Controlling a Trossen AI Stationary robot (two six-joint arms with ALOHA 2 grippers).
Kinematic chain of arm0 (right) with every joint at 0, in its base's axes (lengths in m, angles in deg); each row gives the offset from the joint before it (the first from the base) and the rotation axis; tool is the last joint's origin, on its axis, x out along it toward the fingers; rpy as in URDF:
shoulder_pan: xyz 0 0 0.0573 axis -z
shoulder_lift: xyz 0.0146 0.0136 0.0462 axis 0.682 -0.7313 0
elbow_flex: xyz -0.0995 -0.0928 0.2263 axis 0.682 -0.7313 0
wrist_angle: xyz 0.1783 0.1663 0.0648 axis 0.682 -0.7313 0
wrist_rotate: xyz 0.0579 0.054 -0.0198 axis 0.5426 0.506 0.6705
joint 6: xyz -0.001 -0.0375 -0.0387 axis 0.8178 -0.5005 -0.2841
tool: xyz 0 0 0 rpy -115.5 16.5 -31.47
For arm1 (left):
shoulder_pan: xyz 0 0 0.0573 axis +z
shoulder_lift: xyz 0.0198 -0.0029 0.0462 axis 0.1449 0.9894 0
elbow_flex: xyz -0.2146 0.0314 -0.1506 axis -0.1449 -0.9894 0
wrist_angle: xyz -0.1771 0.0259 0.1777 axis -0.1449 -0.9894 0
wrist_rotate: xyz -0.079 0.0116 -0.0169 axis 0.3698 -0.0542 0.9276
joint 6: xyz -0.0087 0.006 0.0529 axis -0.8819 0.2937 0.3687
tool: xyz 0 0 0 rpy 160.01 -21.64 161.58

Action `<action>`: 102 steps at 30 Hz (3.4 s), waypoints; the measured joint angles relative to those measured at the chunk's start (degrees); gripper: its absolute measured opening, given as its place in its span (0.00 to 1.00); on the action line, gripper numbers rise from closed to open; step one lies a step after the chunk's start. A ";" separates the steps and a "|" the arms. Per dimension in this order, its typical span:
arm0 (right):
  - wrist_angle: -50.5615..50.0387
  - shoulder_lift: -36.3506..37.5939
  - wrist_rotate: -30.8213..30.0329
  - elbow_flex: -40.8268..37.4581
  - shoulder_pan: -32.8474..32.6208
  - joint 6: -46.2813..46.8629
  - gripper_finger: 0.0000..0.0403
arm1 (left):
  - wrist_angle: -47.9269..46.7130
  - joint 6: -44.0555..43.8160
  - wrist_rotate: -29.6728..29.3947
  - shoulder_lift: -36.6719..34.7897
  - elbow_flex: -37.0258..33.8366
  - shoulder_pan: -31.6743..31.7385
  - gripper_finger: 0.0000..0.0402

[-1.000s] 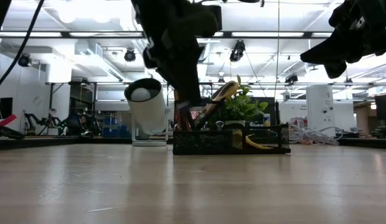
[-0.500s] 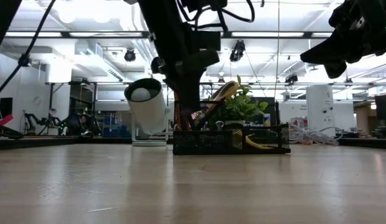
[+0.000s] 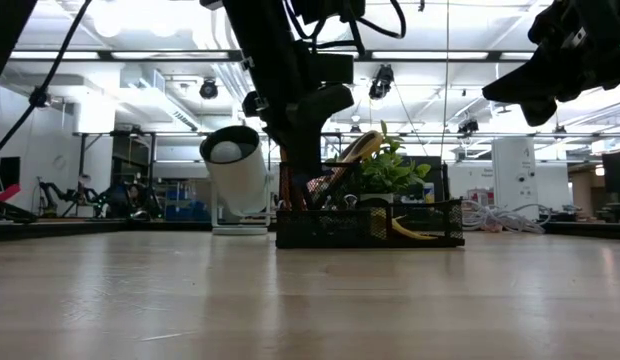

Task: Pick and place office supplies into organizer
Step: Put the blue eraser into the black desk organizer, then return to Home Position

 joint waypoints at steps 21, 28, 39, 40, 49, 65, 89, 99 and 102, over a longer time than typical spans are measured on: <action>0.00 -0.02 0.00 0.00 -0.02 0.02 0.02 | -0.02 -0.04 0.18 0.00 -0.01 0.00 0.25; 0.00 -0.02 0.00 0.00 -0.02 0.02 0.02 | -0.02 -0.07 0.39 0.00 -0.01 0.00 0.39; 0.00 -0.02 0.00 0.00 -0.01 0.02 0.02 | 0.00 -0.37 0.46 -0.09 1.59 -0.17 0.41; 0.00 -0.02 0.00 0.00 -0.01 0.02 0.02 | 0.08 -0.37 0.44 -0.34 1.95 -0.24 0.41; 0.03 -0.02 0.00 0.00 -0.01 0.20 0.02 | 14.65 0.12 -3.22 -8.13 -0.59 -0.32 0.41; 0.07 -0.05 0.02 0.00 0.02 0.02 0.02 | 60.44 17.22 15.84 -31.12 -22.85 4.20 0.33; 0.09 -0.02 0.02 0.00 0.00 3.67 0.02 | 58.29 27.12 17.91 -87.24 -64.80 4.52 0.00; 0.37 -0.02 0.02 0.00 0.00 4.09 0.02 | 57.06 28.22 18.90 -104.71 -78.41 4.50 0.00; 0.50 0.00 0.00 0.00 0.00 4.13 0.02 | 56.62 28.21 18.91 -107.81 -81.71 4.50 0.00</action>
